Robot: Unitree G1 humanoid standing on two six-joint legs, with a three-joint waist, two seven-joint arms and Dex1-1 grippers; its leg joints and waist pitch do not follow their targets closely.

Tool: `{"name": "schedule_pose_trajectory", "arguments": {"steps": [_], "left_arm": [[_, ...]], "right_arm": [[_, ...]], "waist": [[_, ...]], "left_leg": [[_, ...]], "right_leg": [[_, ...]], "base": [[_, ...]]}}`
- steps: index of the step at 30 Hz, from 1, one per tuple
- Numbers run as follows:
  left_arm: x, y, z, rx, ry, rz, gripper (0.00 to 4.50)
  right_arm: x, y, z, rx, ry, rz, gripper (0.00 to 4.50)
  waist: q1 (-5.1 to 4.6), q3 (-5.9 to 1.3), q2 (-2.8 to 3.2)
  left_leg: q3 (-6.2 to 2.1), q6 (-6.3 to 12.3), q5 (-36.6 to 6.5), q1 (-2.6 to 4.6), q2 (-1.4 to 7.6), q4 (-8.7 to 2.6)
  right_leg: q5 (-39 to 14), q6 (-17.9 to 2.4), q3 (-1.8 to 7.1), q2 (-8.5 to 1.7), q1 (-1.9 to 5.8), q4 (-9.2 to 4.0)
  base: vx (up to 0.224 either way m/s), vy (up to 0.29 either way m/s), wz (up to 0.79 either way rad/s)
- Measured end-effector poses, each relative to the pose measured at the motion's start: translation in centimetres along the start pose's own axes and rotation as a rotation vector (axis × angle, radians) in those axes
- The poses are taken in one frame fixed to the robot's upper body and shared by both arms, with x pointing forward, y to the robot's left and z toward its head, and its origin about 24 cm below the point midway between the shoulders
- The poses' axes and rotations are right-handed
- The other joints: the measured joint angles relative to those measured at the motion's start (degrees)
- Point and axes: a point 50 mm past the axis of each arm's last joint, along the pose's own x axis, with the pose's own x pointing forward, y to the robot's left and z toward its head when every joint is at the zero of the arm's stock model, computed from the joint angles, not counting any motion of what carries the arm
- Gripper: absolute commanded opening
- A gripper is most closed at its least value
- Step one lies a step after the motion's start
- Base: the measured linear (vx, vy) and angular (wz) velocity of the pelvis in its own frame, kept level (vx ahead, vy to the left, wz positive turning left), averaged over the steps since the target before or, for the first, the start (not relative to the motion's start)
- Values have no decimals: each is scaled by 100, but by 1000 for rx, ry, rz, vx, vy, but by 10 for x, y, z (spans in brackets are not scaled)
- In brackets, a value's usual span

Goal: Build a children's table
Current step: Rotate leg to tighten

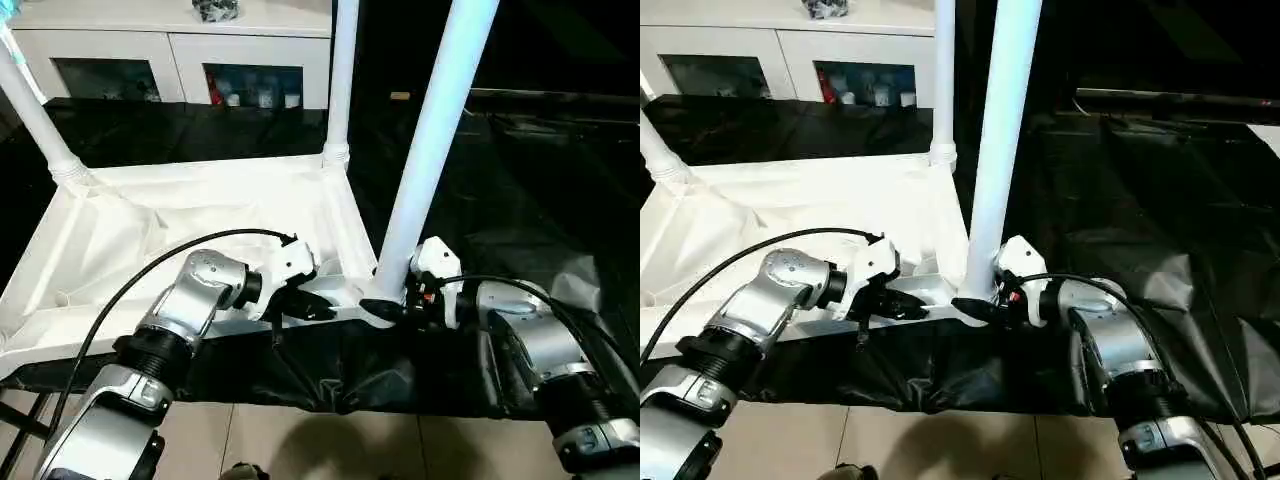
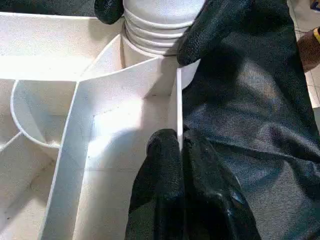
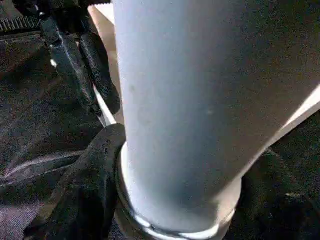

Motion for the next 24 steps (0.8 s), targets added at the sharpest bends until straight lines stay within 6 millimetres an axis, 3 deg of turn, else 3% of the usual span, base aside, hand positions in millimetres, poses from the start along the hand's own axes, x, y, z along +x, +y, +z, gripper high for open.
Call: {"name": "schedule_pose_trajectory", "arguments": {"steps": [3,7,12,15,16,17,24], "left_arm": [[1,3,-1,-11,-2,61,0],[19,15,7,-60,-23,273,0],[34,17,15,-96,-35,390,0],[36,17,16,-98,-39,410,0],[36,17,16,-98,-39,411,0],[35,17,16,-98,-40,412,0],[32,15,16,-81,-44,381,0]], "right_arm": [[8,-3,-1,30,-12,-90,273],[33,-21,3,116,-30,-407,272],[46,-28,6,185,-46,-597,272],[50,-28,7,191,-60,-635,272],[51,-29,7,195,-65,-634,328],[51,-29,7,202,-68,-632,342],[51,-28,8,164,-87,-588,386]], "waist": [[-34,-1,-1],[-166,1,-3],[-192,2,-2],[-189,1,0],[-188,0,0],[-188,0,1],[-176,-1,0]], "left_leg": [[-1,0,0,3,1,0],[-2,0,0,4,-4,14],[-2,0,0,4,-9,16],[-2,0,0,4,-8,15],[-2,0,0,4,-8,15],[-2,0,0,4,-8,15],[-1,0,0,1,-4,5]], "right_leg": [[0,-1,-1,2,-2,2],[1,-2,-1,-2,-8,-2],[0,-1,-3,-1,-9,-11],[0,-1,-1,-2,-9,-10],[1,-1,-1,-2,-8,-10],[1,-1,0,-1,-8,-9],[1,-1,0,-2,-10,-7]], "base": [[0,0,0],[0,0,0],[0,0,0],[0,0,0],[0,0,0],[0,0,0],[0,0,0]]}}
